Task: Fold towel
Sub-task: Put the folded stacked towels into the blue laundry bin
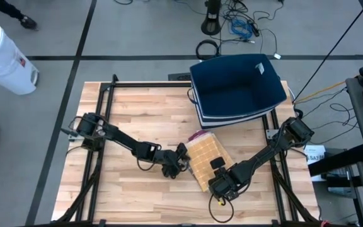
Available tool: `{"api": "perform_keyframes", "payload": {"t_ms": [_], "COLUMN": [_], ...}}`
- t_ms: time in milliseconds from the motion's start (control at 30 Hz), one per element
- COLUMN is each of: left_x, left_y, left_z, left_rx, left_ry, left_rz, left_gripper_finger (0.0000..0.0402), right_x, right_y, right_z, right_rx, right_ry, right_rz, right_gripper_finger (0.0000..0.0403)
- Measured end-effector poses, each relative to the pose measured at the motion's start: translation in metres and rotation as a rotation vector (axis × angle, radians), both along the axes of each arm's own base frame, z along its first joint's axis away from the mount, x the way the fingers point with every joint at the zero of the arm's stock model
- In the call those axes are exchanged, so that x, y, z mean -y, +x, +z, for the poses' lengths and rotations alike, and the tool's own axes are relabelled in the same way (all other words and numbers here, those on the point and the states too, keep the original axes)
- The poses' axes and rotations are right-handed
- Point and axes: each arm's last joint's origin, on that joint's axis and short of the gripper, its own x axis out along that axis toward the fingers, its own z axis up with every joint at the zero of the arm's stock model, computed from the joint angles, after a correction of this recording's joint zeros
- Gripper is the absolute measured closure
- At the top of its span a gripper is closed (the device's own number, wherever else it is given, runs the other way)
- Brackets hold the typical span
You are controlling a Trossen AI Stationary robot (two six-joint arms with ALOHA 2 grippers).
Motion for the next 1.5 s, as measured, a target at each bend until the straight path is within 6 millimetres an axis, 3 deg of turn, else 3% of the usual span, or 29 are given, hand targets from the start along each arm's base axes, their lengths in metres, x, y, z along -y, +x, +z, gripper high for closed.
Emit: {"api": "perform_keyframes", "payload": {"t_ms": [233, 400, 500, 667, 833, 1033, 1167, 1367, 1500], "left_x": [-0.003, -0.015, -0.021, -0.037, -0.037, -0.018, -0.009, -0.009, -0.008], "left_y": [0.006, 0.006, 0.006, 0.006, 0.004, -0.005, -0.009, -0.011, -0.014], "left_z": [0.005, -0.001, -0.002, -0.003, 0.0, 0.016, 0.028, 0.025, 0.022], "left_rx": [0.096, 0.037, 0.027, 0.026, 0.044, 0.076, 0.092, 0.062, 0.035], "left_ry": [0.053, 0.035, 0.048, 0.106, 0.118, 0.144, 0.051, -0.035, 0.013], "left_rz": [0.035, 0.072, 0.119, 0.257, 0.343, 0.386, 0.397, 0.422, 0.439], "left_gripper_finger": [0.0166, 0.0166, 0.0166, 0.0166, 0.0166, 0.0166, 0.0166, 0.0166, 0.0166], "right_x": [-0.003, -0.016, -0.015, 0.004, 0.013, 0.021, 0.028, 0.034, 0.02], "right_y": [0.003, 0.014, 0.016, -0.004, -0.014, -0.023, -0.029, -0.026, -0.007], "right_z": [0.005, 0.028, 0.043, 0.05, 0.04, 0.022, 0.009, -0.015, -0.011], "right_rx": [0.001, 0.073, 0.112, 0.0, -0.022, 0.003, 0.014, 0.022, 0.135], "right_ry": [0.035, 0.054, -0.063, -0.288, -0.344, -0.36, -0.367, -0.208, -0.049], "right_rz": [-0.041, -0.025, -0.076, -0.327, -0.514, -0.689, -0.752, -0.788, -0.793], "right_gripper_finger": [0.0266, 0.0268, 0.0268, 0.0269, 0.0269, 0.0269, 0.0269, 0.0269, 0.0269]}}
